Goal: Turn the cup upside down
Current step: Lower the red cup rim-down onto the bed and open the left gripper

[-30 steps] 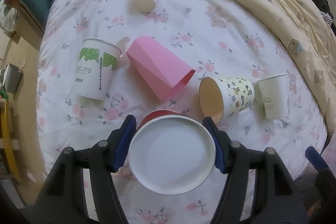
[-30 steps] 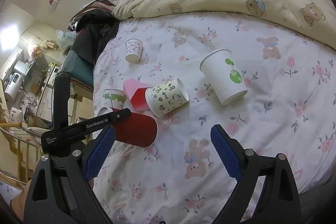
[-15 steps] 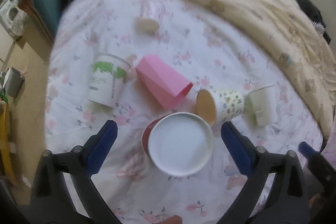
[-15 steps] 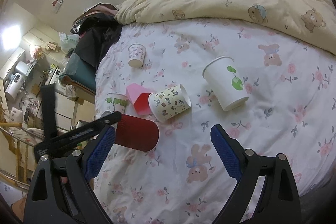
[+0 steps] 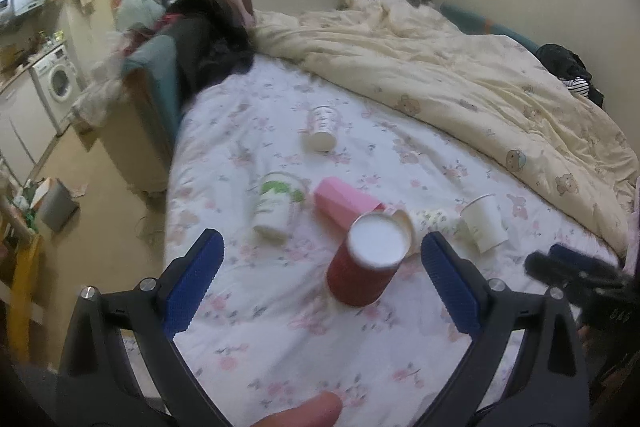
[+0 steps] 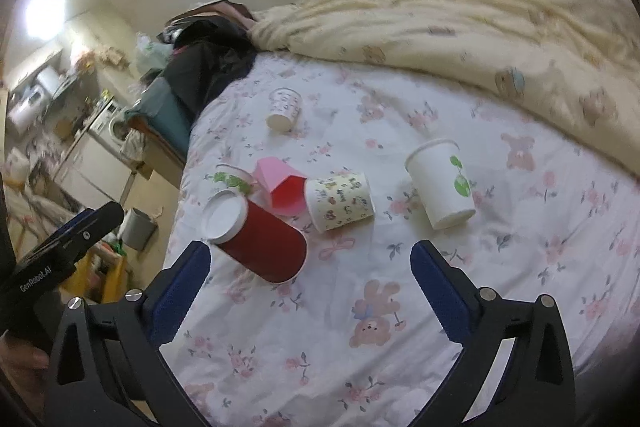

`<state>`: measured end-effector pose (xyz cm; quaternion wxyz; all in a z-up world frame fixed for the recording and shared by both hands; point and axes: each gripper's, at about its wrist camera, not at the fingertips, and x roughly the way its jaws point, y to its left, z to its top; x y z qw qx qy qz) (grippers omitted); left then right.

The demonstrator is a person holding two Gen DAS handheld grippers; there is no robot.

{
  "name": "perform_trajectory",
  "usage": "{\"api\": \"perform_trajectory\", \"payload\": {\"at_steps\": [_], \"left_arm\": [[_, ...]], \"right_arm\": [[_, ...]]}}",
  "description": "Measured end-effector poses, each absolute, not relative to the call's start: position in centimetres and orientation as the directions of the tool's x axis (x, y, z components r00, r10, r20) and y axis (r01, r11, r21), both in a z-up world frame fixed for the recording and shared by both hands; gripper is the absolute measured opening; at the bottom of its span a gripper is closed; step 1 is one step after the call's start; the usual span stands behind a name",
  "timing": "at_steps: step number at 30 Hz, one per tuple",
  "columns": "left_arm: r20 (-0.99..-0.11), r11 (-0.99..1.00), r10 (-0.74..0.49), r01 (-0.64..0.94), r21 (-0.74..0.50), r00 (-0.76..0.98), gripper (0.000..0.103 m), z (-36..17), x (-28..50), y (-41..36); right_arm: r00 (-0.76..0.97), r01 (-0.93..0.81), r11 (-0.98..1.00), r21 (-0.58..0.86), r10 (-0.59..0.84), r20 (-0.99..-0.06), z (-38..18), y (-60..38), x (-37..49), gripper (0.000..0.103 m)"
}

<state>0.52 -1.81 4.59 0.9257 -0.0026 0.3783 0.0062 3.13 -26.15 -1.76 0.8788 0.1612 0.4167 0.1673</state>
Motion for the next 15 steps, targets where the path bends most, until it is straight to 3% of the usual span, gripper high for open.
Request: {"api": "perform_trajectory", "payload": {"at_steps": [6, 9, 15], "left_arm": [[-0.687, 0.995, 0.062, -0.100, -0.016, 0.724, 0.098, 3.5, -3.8, 0.5], [-0.659, 0.993, 0.088, -0.121, -0.005, 0.747, 0.103, 3.2, -6.1, 1.2], [-0.687, 0.991, 0.079, -0.130, -0.023, 0.722, 0.103, 1.2, -6.7, 1.8]], "right_arm": [[0.655, -0.215, 0.922, 0.323, 0.381, -0.653, -0.6, -23.8, 0.0, 0.103], [0.677, -0.215, 0.932, 0.294, 0.359, -0.643, -0.6, -23.0, -1.1, 0.103], [0.672, -0.204, 0.940, 0.274, 0.338, -0.659, -2.2, -21.7, -2.0, 0.103]]}}
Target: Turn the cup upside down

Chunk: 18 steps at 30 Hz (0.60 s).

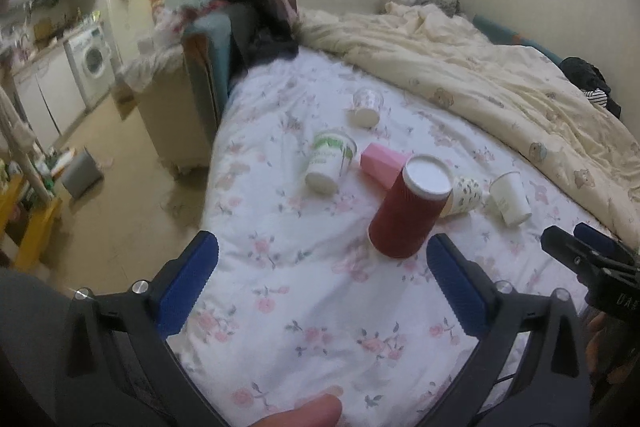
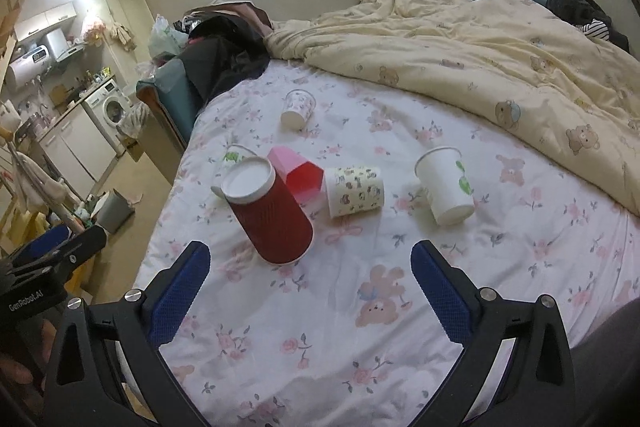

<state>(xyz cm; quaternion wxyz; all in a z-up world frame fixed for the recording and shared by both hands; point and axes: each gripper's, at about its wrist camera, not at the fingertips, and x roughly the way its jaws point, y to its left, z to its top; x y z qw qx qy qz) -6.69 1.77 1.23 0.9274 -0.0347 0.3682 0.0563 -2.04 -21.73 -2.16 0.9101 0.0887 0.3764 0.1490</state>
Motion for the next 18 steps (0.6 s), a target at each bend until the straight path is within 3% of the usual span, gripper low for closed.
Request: {"api": "perform_trajectory", "payload": {"at_steps": [5, 18], "left_arm": [[-0.710, 0.991, 0.070, -0.132, -0.032, 0.701, 0.103, -0.4, -5.8, 1.4], [-0.694, 0.995, 0.044, -0.095, -0.035, 0.719, 0.103, -0.1, -6.0, 0.4]], "right_arm": [[0.692, -0.216, 0.953, 0.210, 0.302, -0.656, -2.7, -20.7, -1.7, 0.103], [0.679, -0.214, 0.955, 0.205, 0.296, -0.671, -3.3, -20.4, -1.4, 0.103]]}}
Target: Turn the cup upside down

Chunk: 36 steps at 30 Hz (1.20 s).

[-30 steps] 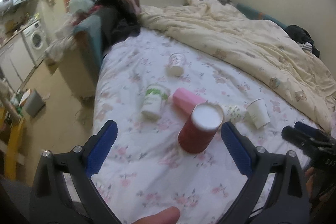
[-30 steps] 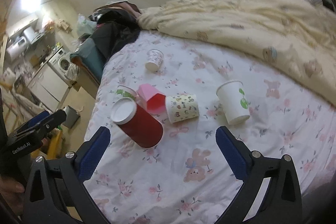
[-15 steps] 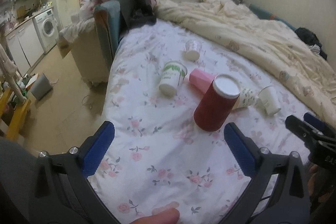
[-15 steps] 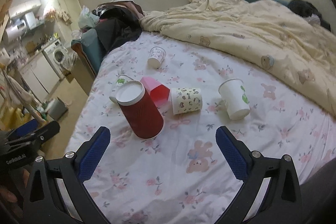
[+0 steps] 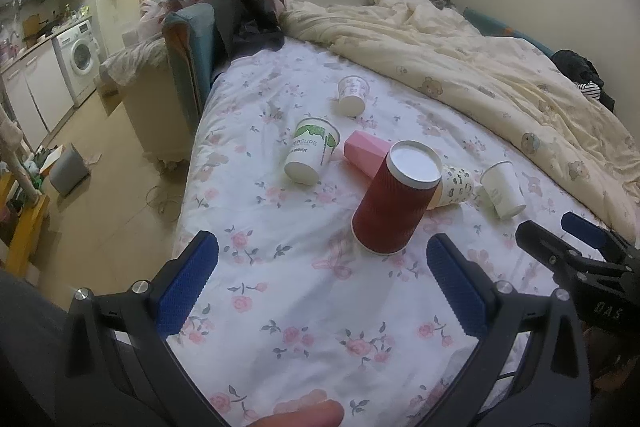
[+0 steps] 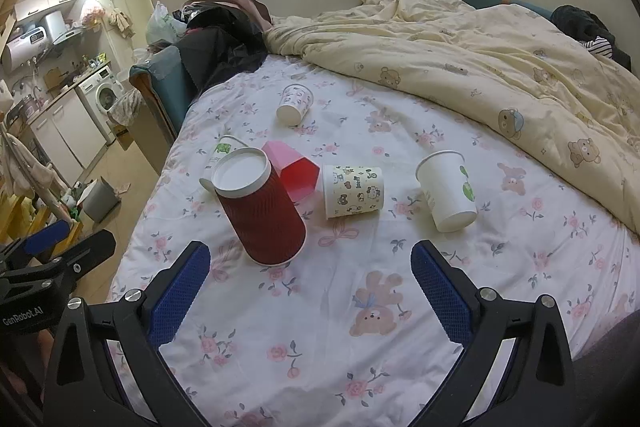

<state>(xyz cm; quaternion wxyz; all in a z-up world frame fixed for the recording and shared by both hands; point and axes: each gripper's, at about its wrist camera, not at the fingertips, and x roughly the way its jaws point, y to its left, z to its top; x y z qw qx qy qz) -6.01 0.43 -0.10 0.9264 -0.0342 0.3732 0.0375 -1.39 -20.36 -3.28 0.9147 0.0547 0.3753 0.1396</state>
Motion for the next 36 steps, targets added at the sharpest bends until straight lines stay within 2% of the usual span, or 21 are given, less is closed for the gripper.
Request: {"api": "perform_trajectory", "payload": {"at_steps": [36], "left_arm": [[-0.692, 0.995, 0.042, -0.096, -0.039, 0.721, 0.103, -0.22, -6.16, 0.21]], "right_arm": [[0.677, -0.212, 0.955, 0.208, 0.297, -0.673, -3.24, -20.48, -1.35, 0.103]]}}
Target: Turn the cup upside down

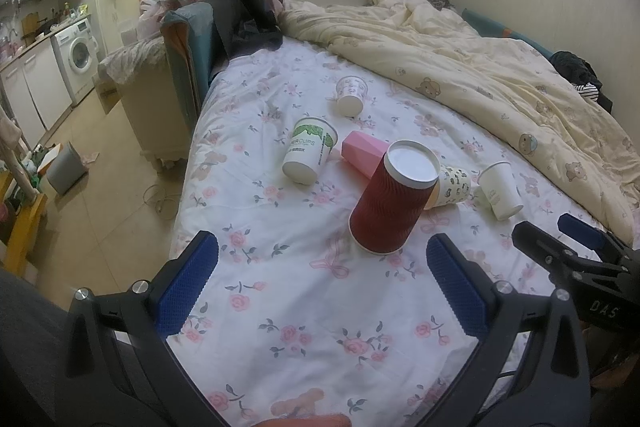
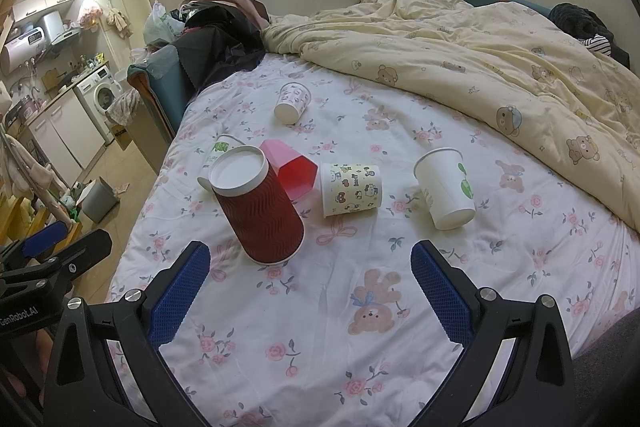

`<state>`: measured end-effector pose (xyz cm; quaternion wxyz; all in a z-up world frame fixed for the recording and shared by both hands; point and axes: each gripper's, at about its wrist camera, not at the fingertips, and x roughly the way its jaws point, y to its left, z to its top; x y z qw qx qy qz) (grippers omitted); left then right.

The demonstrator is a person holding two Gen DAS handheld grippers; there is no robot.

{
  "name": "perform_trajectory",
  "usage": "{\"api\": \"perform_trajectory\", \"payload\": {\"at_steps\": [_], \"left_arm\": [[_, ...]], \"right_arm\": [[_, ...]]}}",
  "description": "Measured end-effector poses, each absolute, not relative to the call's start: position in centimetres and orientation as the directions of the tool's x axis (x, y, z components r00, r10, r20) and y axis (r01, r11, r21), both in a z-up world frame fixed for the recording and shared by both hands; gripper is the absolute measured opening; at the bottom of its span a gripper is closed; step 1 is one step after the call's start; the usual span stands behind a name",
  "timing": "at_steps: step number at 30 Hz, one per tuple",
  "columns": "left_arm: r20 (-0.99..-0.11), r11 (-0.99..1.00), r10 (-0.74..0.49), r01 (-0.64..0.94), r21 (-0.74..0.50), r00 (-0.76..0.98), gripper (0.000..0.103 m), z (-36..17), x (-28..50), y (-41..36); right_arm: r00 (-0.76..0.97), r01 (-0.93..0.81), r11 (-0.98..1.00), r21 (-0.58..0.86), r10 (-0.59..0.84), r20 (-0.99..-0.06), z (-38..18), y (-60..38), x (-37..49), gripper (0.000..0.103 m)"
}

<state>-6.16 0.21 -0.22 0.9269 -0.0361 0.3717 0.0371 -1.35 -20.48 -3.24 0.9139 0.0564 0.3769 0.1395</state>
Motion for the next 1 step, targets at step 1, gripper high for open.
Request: {"api": "perform_trajectory", "payload": {"at_steps": [1], "left_arm": [[-0.693, 0.995, 0.044, -0.097, -0.037, 0.719, 0.103, -0.24, -6.18, 0.17]], "right_arm": [[0.675, -0.214, 0.954, 0.210, 0.300, -0.674, -3.23, -20.50, -1.37, 0.103]]}}
